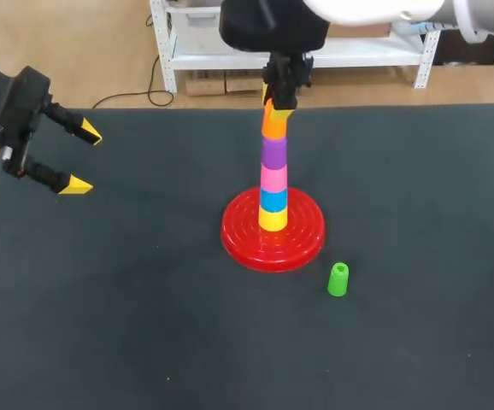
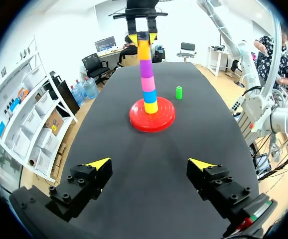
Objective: Pick up and stack the cylinders on the red base in this order: pink,purple,orange,green
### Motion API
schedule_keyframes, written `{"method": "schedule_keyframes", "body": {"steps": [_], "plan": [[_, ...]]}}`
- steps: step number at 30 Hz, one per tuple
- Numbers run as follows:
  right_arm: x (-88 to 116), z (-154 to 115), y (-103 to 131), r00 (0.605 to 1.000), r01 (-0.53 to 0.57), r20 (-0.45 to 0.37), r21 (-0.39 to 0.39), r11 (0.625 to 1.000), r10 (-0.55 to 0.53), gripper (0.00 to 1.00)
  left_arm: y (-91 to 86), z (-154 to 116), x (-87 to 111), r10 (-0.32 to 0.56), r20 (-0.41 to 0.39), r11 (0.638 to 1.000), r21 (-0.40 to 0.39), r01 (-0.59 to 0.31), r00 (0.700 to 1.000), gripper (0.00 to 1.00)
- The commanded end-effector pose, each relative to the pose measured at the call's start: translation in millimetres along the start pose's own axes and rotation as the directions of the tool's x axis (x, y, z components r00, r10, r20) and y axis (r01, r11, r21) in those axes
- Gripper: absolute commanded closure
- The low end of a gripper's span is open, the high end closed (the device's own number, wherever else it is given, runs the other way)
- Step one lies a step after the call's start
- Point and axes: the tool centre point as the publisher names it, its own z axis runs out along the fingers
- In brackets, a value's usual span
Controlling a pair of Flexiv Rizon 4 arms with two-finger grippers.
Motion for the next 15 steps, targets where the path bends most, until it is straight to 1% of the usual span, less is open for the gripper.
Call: {"method": "schedule_keyframes", "body": {"steps": [1,5,15], "plan": [[1.8,4.0,2.6,1.000,0.000,0.003,-0.004,1.000,0.000,1.00,-0.5,0.4,0.7,0.001,0.001,1.000,-0.002,-0.001,1.000,0.00],[1.8,4.9,3.6,1.000,0.000,0.004,-0.006,1.000,0.000,1.00,-0.5,0.4,0.7,0.001,0.001,1.000,-0.002,-0.001,1.000,0.00],[1.0,-5.2,3.6,1.000,-0.003,0.026,0.013,1.000,0.002,1.00,-0.5,0.4,0.7,0.001,0.001,1.000,-0.002,-0.001,1.000,0.00]]}}
